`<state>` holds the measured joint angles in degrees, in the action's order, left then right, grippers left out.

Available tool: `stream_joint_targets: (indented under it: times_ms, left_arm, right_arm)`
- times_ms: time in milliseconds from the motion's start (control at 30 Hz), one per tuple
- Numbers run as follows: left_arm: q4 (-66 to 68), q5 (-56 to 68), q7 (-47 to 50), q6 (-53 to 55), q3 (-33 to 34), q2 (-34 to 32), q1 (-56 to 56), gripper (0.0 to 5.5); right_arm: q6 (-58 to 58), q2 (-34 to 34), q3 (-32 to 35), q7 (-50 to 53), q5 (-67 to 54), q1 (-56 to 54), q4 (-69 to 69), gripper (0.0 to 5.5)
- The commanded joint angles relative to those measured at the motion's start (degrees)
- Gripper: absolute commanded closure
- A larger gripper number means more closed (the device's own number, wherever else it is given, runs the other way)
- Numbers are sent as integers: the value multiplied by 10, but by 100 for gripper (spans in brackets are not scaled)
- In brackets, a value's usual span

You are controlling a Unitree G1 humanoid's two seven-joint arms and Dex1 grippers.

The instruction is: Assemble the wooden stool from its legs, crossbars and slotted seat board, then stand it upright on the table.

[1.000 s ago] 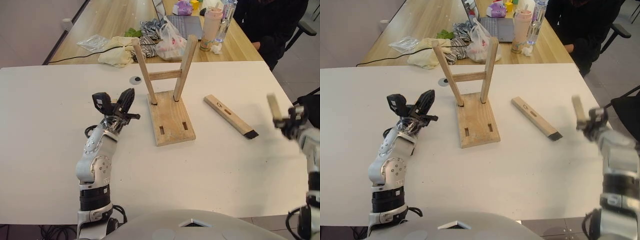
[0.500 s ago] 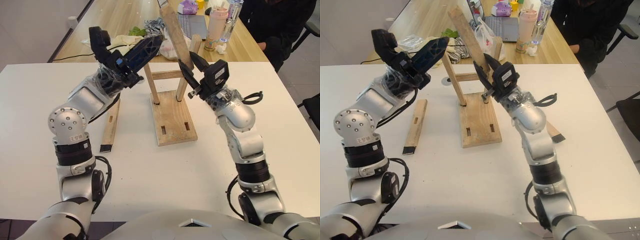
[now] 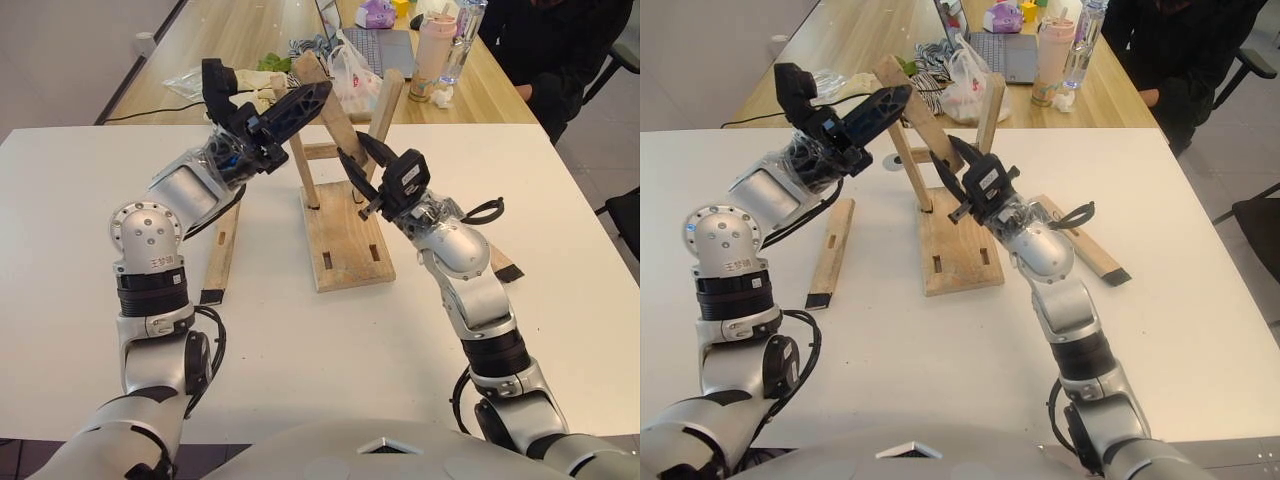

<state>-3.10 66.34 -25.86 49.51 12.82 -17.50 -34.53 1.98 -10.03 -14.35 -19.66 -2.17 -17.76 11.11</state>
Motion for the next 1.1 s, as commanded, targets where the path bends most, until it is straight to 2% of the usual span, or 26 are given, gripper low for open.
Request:
stream_joint_targets:
  times_ms: [33, 267, 467, 500, 567, 667, 767, 867, 1100]
  left_arm:
    - [6, -2, 0, -7, 14, 2, -12, 394]
    - [1, -11, -16, -22, 17, 3, -5, 493]
    - [6, -35, -26, -52, 28, 3, -1, 507]
    - [10, -49, -28, -62, 33, -6, 3, 508]
    - [26, -77, -37, -83, 48, -35, 7, 513]
    - [68, -114, -52, -108, 83, -91, 7, 513]
    - [110, -162, -66, -129, 104, -142, 37, 513]
    - [124, -240, -61, -159, 83, -164, 101, 513]
    - [102, -293, 14, -256, 120, -85, 180, 513]
  right_arm:
    - [-5, 13, -10, 1, 4, 12, -4, 422]
    - [-12, 19, -14, -2, 5, 3, -18, 422]
    - [-3, 28, -16, -4, -1, -16, -31, 422]
    - [15, 30, -22, -7, 7, -22, -43, 385]
    - [55, 31, -27, 7, 31, -31, -75, 354]
    - [125, 28, -1, 60, 64, -35, -126, 307]
    - [132, 33, 10, 83, 76, -38, -142, 265]
    - [112, 44, 28, 100, 69, -34, -154, 314]
    - [75, 39, 109, 135, 43, -57, -158, 424]
